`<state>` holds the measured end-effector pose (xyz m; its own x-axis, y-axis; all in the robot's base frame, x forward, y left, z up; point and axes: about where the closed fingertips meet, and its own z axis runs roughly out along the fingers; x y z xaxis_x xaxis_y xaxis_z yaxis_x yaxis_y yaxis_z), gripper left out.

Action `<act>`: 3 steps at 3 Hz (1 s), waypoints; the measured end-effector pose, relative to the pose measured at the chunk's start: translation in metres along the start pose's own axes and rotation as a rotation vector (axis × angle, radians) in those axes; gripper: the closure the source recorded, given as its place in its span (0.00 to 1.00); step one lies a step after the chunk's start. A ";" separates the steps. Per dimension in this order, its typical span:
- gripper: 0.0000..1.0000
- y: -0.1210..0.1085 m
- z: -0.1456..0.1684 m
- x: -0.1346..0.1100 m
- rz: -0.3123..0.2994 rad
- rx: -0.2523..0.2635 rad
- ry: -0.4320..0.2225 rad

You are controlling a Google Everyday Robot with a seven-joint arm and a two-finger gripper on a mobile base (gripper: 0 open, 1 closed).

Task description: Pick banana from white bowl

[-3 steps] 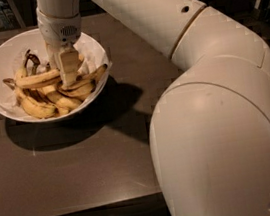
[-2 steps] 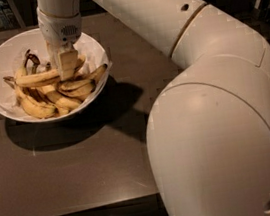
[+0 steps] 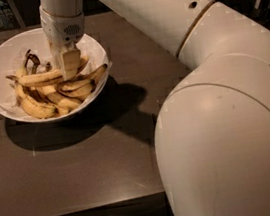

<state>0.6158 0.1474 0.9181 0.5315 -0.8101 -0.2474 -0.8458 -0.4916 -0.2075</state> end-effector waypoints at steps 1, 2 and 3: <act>1.00 0.004 -0.022 -0.004 0.019 0.066 0.012; 1.00 0.016 -0.053 -0.012 0.038 0.141 0.032; 1.00 0.029 -0.077 -0.019 0.038 0.209 0.024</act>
Offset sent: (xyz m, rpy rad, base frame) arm -0.0479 -0.0351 0.0910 0.0680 -0.1953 -0.1310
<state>0.5773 0.1235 0.9899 0.4960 -0.8354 -0.2368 -0.8359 -0.3857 -0.3905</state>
